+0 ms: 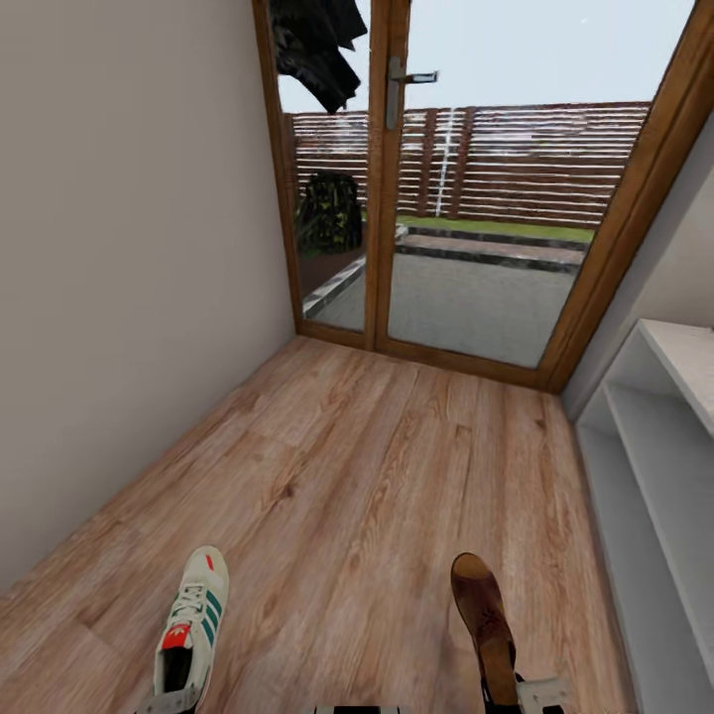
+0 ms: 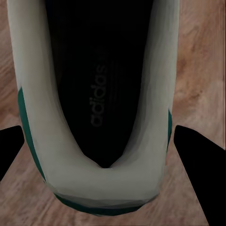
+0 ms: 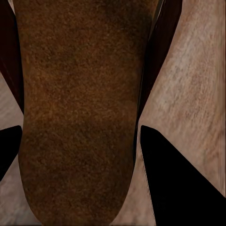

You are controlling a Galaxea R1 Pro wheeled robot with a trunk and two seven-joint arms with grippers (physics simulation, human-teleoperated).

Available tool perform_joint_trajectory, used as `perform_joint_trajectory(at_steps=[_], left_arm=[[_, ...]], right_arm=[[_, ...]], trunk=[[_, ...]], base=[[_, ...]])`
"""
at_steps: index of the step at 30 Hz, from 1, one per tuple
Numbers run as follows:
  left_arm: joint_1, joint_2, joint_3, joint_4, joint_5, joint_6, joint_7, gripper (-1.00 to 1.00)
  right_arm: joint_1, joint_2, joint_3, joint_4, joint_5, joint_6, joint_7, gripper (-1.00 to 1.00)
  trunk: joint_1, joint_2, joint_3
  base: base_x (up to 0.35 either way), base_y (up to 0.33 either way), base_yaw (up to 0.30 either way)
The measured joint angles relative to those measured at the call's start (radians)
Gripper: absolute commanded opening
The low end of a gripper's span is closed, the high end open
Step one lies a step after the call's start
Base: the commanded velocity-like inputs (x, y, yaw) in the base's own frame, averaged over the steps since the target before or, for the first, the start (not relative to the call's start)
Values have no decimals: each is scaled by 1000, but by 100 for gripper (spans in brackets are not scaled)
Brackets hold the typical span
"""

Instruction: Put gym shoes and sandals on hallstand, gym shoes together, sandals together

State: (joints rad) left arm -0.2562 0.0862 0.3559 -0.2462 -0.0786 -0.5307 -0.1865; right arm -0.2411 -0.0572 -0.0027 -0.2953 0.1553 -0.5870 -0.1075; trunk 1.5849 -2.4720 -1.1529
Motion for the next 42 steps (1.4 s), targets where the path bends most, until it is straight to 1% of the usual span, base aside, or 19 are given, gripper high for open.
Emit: perform_joint_trajectory(at_steps=[6,19,28,31,42], left_arm=[[0,0,0,0,1,0,0,-100],[0,0,1,1,1,0,0,-100],[0,0,0,0,-5,-1,-1,-100],[1,0,1,0,-2,-4,-1,-100],[2,0,1,0,3,-8,-7,-100]], right_arm=[[0,2,0,1,0,0,0,-100],[0,2,0,1,1,0,0,-100],[0,2,0,2,1,0,0,-100],[0,2,0,2,1,0,0,-100],[1,2,0,3,1,0,0,-100]], trunk=[[-23,42,25],[-73,133,68],[-73,133,74],[-73,133,76],[-73,133,87]], base=[[0,0,-162],[0,0,-17],[0,0,-166],[5,7,-203],[21,264,-204]])
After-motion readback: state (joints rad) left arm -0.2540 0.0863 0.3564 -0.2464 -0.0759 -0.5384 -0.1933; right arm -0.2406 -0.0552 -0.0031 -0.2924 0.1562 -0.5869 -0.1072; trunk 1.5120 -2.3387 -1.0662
